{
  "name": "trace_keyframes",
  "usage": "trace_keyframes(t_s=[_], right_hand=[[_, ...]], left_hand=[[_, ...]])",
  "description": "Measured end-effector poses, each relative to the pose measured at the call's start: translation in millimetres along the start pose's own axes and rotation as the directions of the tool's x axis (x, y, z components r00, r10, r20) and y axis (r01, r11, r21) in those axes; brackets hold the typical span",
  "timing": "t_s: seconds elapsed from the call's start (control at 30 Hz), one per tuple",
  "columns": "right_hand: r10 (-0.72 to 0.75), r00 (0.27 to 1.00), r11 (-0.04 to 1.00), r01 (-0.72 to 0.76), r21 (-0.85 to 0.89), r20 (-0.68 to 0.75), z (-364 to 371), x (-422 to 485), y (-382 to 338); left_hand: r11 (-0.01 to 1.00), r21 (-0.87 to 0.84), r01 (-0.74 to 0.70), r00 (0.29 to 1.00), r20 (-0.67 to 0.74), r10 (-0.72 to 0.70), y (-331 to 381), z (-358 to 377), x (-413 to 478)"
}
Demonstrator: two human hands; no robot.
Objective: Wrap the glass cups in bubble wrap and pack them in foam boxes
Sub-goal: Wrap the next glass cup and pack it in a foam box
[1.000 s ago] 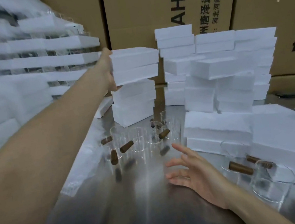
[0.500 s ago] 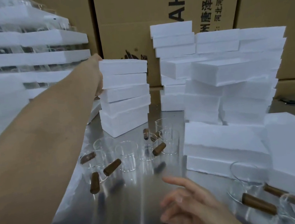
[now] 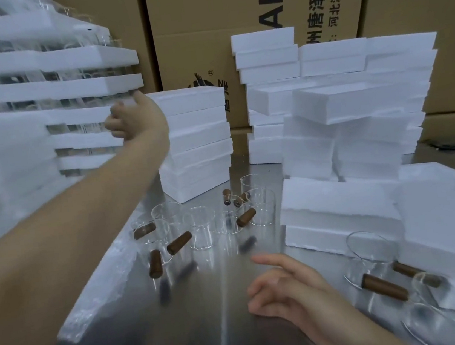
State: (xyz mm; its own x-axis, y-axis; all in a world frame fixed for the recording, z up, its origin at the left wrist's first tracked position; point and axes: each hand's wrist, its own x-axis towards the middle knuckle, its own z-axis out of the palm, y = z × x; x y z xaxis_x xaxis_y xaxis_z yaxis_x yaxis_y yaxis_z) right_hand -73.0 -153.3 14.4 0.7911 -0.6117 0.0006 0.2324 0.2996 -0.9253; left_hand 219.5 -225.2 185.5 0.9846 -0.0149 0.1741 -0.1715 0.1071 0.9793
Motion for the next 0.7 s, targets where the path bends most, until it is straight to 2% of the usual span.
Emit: trace_keyframes(t_s=[0.03,0.07,0.1,0.13,0.2,0.3,0.33,0.4,0.57,0.67,0.7], right_hand=[[0.0,1.0,1.0,0.0,0.008,-0.005,-1,-1,-1],[0.0,1.0,1.0,0.001,0.024,-0.013,-1,-1,-2],[-0.003,1.0,0.999,0.004,0.043,-0.025,-2,-1,-3],[-0.01,0.999,0.998,0.012,0.062,-0.04,-4,-1,-4],[-0.046,0.996,0.996,0.052,0.075,-0.081,-5,-1,-6],[-0.124,0.978,0.992,0.128,0.012,-0.168,-5,-3,-7],[-0.144,0.97,0.99,0.143,-0.021,-0.196,-4,-5,-7],[-0.179,0.956,0.982,0.162,-0.093,-0.232,-2,-7,-7],[-0.263,0.932,0.941,0.189,-0.282,-0.251,1,-11,1],[-0.316,0.903,0.891,0.178,-0.417,-0.29,1,-16,3],[-0.36,0.886,0.842,0.173,-0.511,-0.293,1,-19,3]], left_hand=[[0.982,-0.021,-0.187,0.982,-0.027,0.186,-13,-11,-23],[0.926,-0.04,-0.377,0.925,0.036,0.378,-31,-26,-53],[0.847,-0.068,-0.527,0.834,0.15,0.531,-56,-41,-93],[0.826,-0.13,-0.548,0.772,0.302,0.56,-77,-59,-136],[0.835,-0.126,-0.536,0.675,0.529,0.514,-115,-88,-196],[0.936,-0.01,-0.352,0.589,0.775,0.23,-136,-109,-230],[0.942,0.034,-0.335,0.548,0.82,0.165,-135,-114,-231],[0.922,0.077,-0.378,0.483,0.866,0.125,-132,-121,-230],[0.896,0.123,-0.427,0.494,0.861,0.117,-131,-127,-232],[0.883,0.128,-0.452,0.466,0.878,0.111,-130,-128,-232],[0.872,0.128,-0.473,0.452,0.885,0.116,-130,-129,-233]])
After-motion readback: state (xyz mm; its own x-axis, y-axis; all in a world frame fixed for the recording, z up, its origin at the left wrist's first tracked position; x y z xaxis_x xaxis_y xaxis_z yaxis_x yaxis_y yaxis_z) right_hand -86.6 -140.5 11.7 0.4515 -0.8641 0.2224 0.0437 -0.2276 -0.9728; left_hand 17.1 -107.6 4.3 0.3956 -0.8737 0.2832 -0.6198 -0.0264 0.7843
